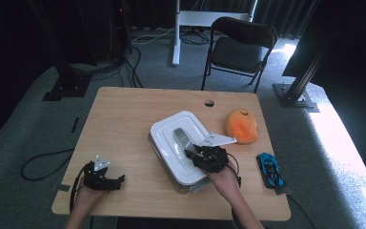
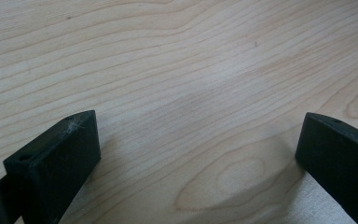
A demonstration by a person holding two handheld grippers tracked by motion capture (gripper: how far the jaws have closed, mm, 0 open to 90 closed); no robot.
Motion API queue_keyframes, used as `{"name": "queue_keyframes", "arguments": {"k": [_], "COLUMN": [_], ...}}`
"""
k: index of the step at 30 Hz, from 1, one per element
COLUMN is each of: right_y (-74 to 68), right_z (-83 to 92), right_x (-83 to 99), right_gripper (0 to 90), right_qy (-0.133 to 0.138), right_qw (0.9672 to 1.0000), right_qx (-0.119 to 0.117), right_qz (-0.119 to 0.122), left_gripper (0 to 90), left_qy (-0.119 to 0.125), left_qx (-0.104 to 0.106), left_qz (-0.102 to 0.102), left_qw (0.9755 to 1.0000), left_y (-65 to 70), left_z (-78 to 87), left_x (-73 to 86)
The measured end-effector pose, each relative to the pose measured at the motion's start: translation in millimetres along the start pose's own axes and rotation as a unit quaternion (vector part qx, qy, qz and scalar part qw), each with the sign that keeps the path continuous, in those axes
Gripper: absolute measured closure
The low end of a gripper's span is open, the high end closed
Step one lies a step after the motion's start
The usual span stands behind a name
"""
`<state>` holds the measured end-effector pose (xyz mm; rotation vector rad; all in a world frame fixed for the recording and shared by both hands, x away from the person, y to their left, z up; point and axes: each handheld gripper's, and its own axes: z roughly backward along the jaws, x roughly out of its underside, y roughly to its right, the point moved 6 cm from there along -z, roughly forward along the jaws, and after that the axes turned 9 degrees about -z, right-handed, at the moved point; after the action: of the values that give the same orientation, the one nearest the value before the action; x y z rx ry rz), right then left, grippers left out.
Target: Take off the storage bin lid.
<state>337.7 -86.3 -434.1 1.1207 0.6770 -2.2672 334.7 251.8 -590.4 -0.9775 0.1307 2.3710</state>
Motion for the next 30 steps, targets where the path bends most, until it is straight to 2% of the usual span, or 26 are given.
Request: {"name": "queue_keyframes", "arguments": {"k": [18, 30], "right_y": [14.9, 31.0], "right_z": [8.2, 8.6], "right_x": [-29.4, -47.7], "right_gripper": [67.6, 67.6], "right_qy": [0.023, 0.033], "right_qw": [0.9996, 0.9989], "right_qx": [0.015, 0.031], "right_qz": [-0.001, -0.011], "left_gripper": [0.2, 0.2], "left_qy": [0.0, 0.0], "left_qx": [0.0, 0.0], "left_qz": [-0.001, -0.002], "left_qw": [1.0, 1.0], "left_y": [0.0, -0.1], "left_z": [0.0, 0.1], "left_x": [0.0, -0.1]}}
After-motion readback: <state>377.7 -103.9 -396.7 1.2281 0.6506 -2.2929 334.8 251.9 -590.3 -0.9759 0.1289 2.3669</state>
